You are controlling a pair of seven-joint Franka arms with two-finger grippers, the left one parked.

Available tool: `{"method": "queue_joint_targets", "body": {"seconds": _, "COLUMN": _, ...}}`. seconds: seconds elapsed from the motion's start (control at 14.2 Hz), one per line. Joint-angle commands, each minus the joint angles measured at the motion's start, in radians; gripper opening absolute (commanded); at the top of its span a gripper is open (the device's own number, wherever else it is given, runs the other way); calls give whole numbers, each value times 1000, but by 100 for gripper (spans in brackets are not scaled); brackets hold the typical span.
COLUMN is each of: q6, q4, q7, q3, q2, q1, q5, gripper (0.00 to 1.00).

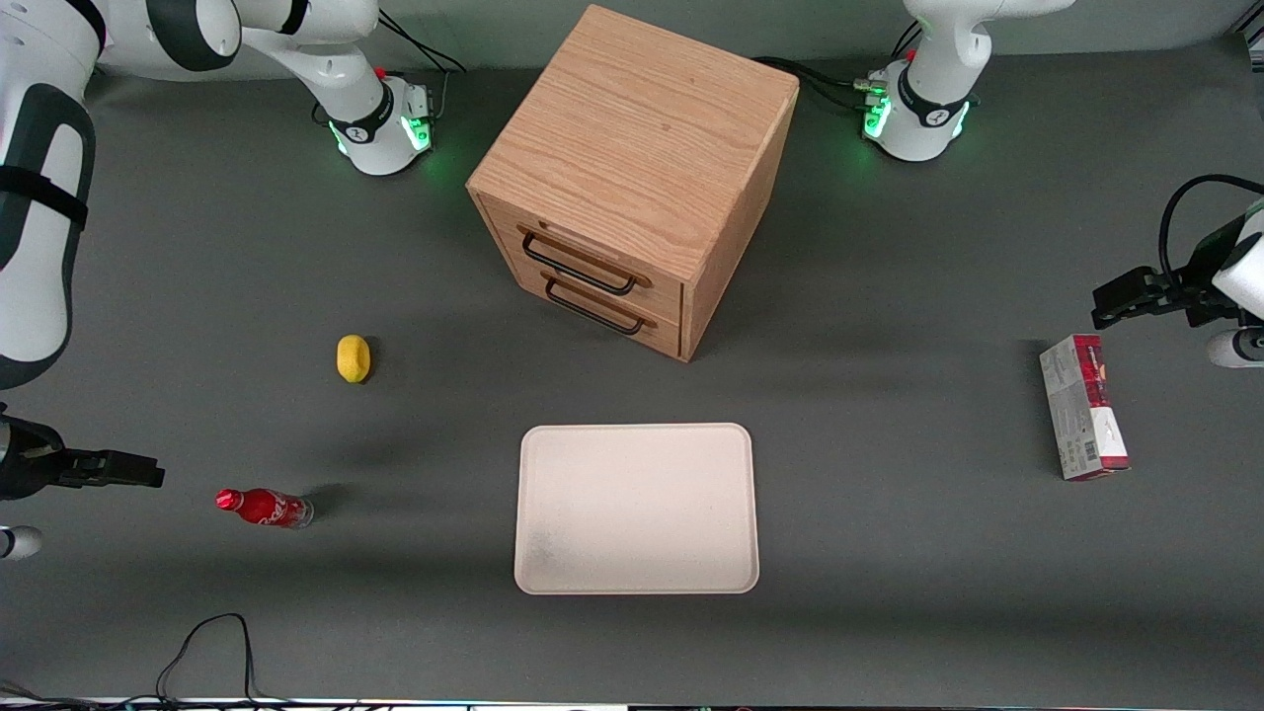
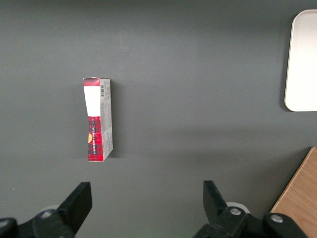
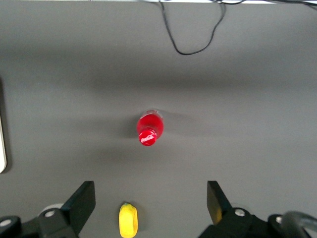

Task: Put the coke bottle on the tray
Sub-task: 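Move the right gripper, open, above the red Coca-Cola bottle, then lower the right gripper around the bottle cap and close it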

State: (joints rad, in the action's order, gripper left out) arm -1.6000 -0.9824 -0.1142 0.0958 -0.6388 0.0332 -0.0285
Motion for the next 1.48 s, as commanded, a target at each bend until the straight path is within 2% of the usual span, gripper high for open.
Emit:
{"method": "queue_joint_targets", "body": {"seconds": 0.0, "q6": 3, "q4": -23, "q7": -77, "q3": -1, "q2": -33, "q1": 1, "q5": -17, "gripper": 100}}
{"method": "queue_joint_targets", "body": {"seconds": 0.42, "q6": -325, "q4": -268, "q7": -65, "q3": -1, "q2": -33, "q1": -36, "q5": -21, "gripper": 100}}
{"method": "queue_joint_targets", "body": {"seconds": 0.64, "q6": -377, "q4": -266, "q7": -64, "q3": -2, "q2": -77, "q1": -32, "q5": -25, "gripper": 100}}
{"method": "queue_joint_targets", "body": {"seconds": 1.41, "q6": -370, "q4": -335, "q7": -82, "q3": 2, "q2": -55, "q1": -22, "q5": -34, "gripper": 100}}
